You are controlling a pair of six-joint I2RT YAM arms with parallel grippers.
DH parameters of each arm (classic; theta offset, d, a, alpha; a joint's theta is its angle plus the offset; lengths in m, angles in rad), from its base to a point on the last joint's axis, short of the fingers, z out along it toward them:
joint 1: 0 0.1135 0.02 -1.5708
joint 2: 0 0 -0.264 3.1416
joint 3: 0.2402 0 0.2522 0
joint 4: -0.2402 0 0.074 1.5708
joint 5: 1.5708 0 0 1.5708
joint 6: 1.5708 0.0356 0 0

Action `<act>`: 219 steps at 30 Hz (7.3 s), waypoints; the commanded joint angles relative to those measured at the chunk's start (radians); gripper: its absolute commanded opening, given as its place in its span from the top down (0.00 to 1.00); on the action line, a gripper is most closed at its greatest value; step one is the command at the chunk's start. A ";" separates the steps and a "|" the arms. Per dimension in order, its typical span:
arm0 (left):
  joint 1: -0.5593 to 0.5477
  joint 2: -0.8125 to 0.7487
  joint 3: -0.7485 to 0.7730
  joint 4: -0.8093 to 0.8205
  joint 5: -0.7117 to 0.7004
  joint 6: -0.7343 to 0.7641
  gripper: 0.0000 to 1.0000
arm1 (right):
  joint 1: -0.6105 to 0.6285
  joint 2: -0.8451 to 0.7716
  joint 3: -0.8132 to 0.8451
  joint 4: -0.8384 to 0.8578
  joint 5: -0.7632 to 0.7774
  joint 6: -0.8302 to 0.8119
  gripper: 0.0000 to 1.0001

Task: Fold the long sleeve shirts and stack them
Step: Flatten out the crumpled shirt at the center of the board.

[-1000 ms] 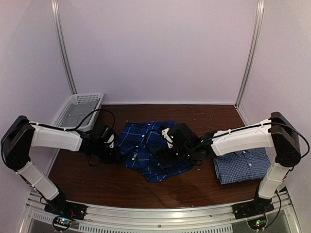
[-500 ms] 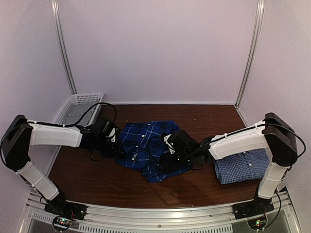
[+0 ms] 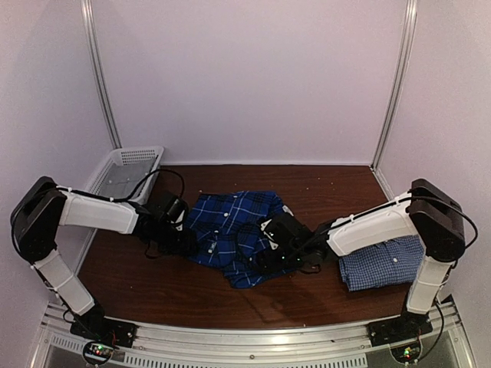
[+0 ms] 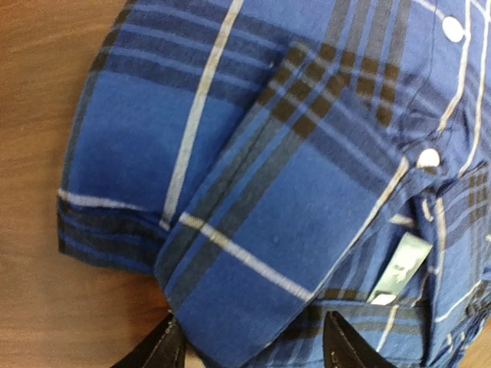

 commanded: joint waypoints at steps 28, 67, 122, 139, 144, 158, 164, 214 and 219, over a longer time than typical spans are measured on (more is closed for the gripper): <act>0.002 -0.047 0.626 0.017 0.243 -0.031 1.00 | 0.019 -0.044 -0.125 0.000 -0.152 0.038 1.00; 0.175 0.316 0.841 0.023 0.366 0.115 0.28 | -0.071 -0.470 -0.124 -0.109 -0.085 0.196 0.31; -0.136 0.122 0.133 0.085 0.206 -0.047 0.38 | -0.294 -0.149 -0.329 0.305 -0.476 0.300 0.48; -0.154 0.131 0.146 0.152 0.317 -0.072 0.85 | -0.292 -0.140 -0.310 0.335 -0.508 0.322 0.86; -0.153 0.097 0.155 0.119 0.247 -0.073 1.00 | -0.292 -0.176 -0.302 0.293 -0.480 0.310 1.00; 0.098 -0.181 0.237 -0.151 0.001 0.055 1.00 | -0.403 -0.403 -0.107 -0.055 -0.280 0.157 1.00; 0.332 -0.215 0.395 -0.228 0.004 0.179 1.00 | -0.605 -0.433 0.044 -0.182 -0.271 0.040 1.00; 0.494 0.296 0.976 -0.401 0.177 0.329 0.93 | -0.996 -0.168 0.457 -0.347 -0.270 -0.050 0.67; 0.471 0.286 0.965 -0.403 0.149 0.338 0.59 | -0.854 -0.198 0.405 -0.345 -0.266 -0.052 0.55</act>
